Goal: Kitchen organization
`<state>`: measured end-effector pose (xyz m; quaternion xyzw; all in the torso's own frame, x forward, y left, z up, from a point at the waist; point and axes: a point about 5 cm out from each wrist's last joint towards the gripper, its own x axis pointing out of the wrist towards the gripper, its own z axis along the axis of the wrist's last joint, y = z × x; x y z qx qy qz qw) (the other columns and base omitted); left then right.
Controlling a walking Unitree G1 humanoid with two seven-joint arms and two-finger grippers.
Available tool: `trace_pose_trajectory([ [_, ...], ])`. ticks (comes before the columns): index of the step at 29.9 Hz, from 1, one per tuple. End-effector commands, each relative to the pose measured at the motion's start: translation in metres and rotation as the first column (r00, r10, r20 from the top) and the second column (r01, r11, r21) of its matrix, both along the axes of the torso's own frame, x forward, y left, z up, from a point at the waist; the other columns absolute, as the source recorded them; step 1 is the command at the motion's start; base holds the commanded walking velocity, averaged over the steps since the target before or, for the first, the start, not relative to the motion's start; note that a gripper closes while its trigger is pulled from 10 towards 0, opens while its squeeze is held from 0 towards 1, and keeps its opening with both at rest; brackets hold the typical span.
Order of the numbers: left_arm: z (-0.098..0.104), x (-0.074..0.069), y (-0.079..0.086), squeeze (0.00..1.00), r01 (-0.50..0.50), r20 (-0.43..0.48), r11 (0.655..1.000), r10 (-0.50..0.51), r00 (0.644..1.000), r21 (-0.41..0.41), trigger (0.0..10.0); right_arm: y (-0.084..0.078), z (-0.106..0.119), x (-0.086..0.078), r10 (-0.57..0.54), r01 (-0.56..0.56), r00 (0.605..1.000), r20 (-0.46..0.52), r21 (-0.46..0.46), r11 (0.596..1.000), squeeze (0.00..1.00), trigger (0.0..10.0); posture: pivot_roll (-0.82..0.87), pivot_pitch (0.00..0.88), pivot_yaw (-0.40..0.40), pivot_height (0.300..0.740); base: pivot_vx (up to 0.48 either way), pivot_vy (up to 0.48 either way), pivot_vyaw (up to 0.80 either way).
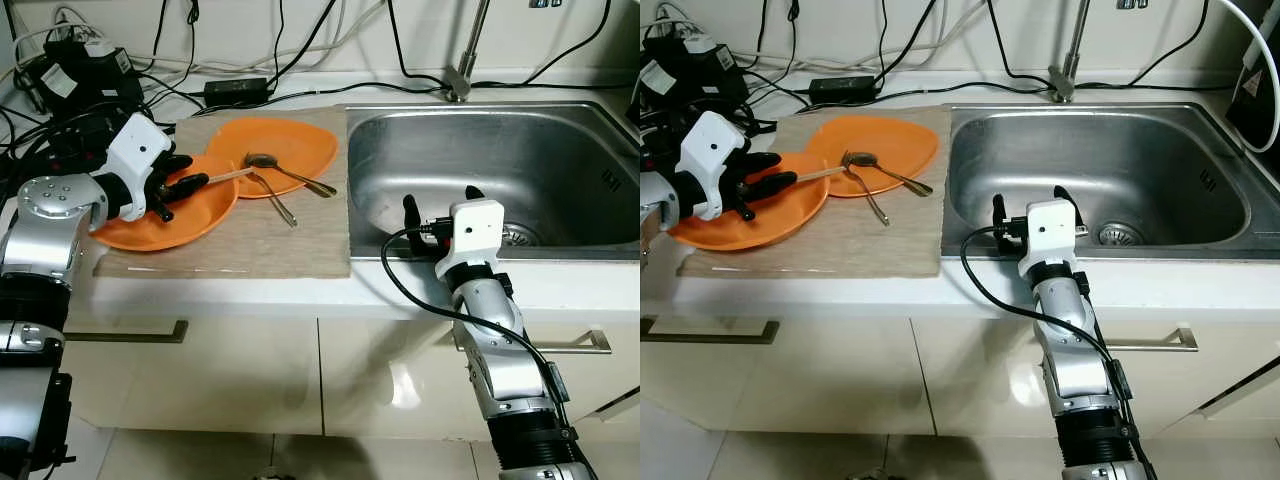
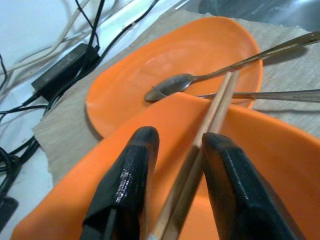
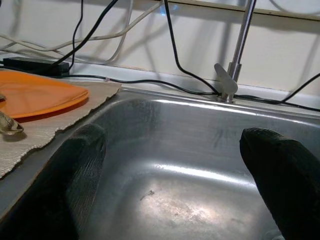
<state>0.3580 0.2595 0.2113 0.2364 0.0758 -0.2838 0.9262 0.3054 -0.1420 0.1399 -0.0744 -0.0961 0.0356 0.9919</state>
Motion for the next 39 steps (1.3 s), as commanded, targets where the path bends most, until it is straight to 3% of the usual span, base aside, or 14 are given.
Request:
trace_pose_trajectory([
  [1,-0.004,-0.003,0.0,0.0,0.018,-0.014,1.0,-0.018,1.0,0.0,0.0,0.001,-0.003,-0.001,0.007,-0.007,1.0,-0.011,-0.001,1.0,0.0,10.0,-0.03,0.0,0.065,0.74,0.0,0.0,0.0],
  [5,-0.006,-0.005,-0.002,0.0,0.049,-0.039,0.998,-0.048,0.998,0.031,0.0,0.001,-0.003,-0.001,0.009,-0.009,1.0,-0.012,-0.002,1.0,0.0,10.0,-0.03,0.0,0.064,0.74,0.0,0.0,0.0],
  [6,-0.006,-0.006,-0.003,0.0,0.057,-0.047,0.998,-0.055,0.997,0.041,2.6,0.001,-0.004,-0.001,0.009,-0.009,1.0,-0.013,-0.002,1.0,0.0,10.0,-0.03,0.0,0.064,0.74,0.0,0.0,0.0],
  [7,-0.005,-0.007,-0.003,0.0,0.066,-0.05,0.996,-0.063,0.997,0.054,10.0,0.001,-0.004,-0.001,0.01,-0.01,1.0,-0.014,-0.002,1.0,0.0,10.0,-0.03,0.0,0.064,0.74,0.0,0.0,0.0],
  [12,0.007,-0.006,0.001,0.0,0.067,-0.032,0.995,-0.065,0.997,0.079,10.0,0.002,-0.005,-0.002,0.015,-0.015,1.0,-0.018,-0.002,1.0,0.0,10.0,-0.03,0.0,0.066,0.74,0.0,0.0,0.0],
  [13,0.008,-0.005,0.002,1.0,0.054,-0.026,0.995,-0.052,0.998,0.08,10.0,0.002,-0.005,-0.002,0.015,-0.015,1.0,-0.018,-0.001,1.0,0.0,10.0,-0.03,0.0,0.066,0.74,0.0,0.0,0.0],
  [20,0.006,-0.004,0.004,1.0,0.054,-0.052,0.991,-0.048,0.998,0.12,10.0,0.003,-0.005,-0.002,0.014,-0.014,1.0,-0.018,0.0,1.0,0.0,10.0,-0.03,0.0,0.07,0.74,0.0,0.0,0.0],
  [21,0.005,-0.004,0.004,0.0,0.061,-0.06,0.99,-0.054,0.997,0.124,10.0,0.003,-0.005,-0.002,0.014,-0.014,1.0,-0.018,0.0,1.0,0.0,10.0,-0.03,0.0,0.07,0.74,0.0,0.0,0.0],
  [27,-0.001,-0.006,0.003,0.0,0.096,-0.107,0.984,-0.08,0.991,0.153,10.0,0.003,-0.006,-0.002,0.012,-0.012,1.0,-0.022,-0.001,1.0,0.0,10.0,-0.03,0.0,0.071,0.74,0.0,0.0,0.0],
  [35,-0.007,-0.003,0.003,0.0,0.073,-0.119,0.984,-0.055,0.991,0.16,10.0,0.003,-0.005,-0.002,0.012,-0.012,1.0,-0.02,0.002,1.0,0.0,10.0,-0.03,0.0,0.073,0.74,0.0,0.0,0.0],
  [36,-0.008,-0.003,0.004,0.0,0.064,-0.114,0.986,-0.047,0.992,0.153,0.3,0.004,-0.005,-0.002,0.012,-0.012,1.0,-0.02,0.004,1.0,0.0,10.0,-0.03,0.0,0.073,0.74,0.0,0.0,0.0],
  [39,-0.008,-0.002,0.004,0.0,0.048,-0.108,0.988,-0.033,0.994,0.144,0.0,0.005,-0.001,-0.001,0.021,-0.021,1.0,-0.01,0.022,1.0,0.0,10.0,-0.03,0.0,0.072,0.74,0.0,0.0,0.0],
])
